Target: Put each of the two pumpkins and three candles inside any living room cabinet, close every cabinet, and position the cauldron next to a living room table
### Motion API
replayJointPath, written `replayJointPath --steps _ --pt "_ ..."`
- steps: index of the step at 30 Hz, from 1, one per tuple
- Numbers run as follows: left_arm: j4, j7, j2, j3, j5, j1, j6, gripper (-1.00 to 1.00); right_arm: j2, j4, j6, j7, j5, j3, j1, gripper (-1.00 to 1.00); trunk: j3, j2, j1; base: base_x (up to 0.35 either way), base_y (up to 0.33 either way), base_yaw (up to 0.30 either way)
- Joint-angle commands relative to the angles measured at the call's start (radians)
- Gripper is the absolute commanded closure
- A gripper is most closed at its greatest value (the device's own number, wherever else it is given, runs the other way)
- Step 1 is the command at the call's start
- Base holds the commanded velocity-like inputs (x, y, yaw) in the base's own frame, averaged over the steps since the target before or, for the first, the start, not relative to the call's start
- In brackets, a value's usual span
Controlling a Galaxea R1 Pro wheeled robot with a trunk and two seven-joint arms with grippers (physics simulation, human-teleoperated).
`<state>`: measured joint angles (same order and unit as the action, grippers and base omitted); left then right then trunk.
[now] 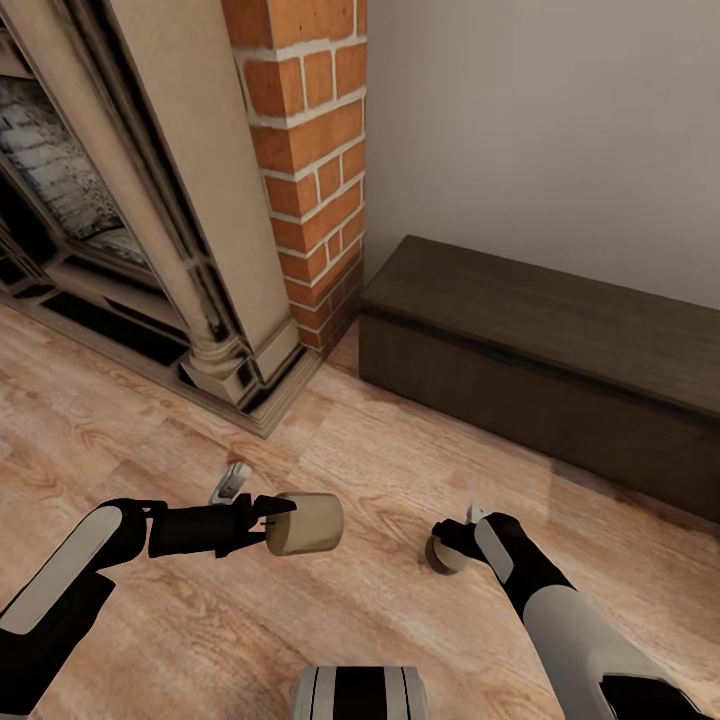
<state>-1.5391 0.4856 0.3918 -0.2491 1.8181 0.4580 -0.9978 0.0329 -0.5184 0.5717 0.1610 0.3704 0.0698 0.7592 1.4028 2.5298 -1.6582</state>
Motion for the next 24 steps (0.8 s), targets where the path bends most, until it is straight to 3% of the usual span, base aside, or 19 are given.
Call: replayJointPath --steps 1,7,24 --pt "-0.001 0.008 0.001 -0.001 0.009 0.001 0.000 1.00 0.001 -0.002 0.003 0.008 0.010 0.004 0.000 -1.00 0.001 0.000 0.000 0.000 0.000 0.000" --pt "-0.001 0.008 0.001 -0.001 0.009 0.001 0.000 1.00 0.001 0.002 -0.043 0.008 0.010 0.004 0.000 -1.00 0.020 0.001 -0.002 0.000 0.000 0.000" --pt "-0.001 0.008 0.000 -0.002 0.009 0.001 -0.001 1.00 0.001 0.003 -0.059 0.008 0.008 0.004 0.000 -1.00 0.024 0.002 -0.003 0.000 0.000 0.000"
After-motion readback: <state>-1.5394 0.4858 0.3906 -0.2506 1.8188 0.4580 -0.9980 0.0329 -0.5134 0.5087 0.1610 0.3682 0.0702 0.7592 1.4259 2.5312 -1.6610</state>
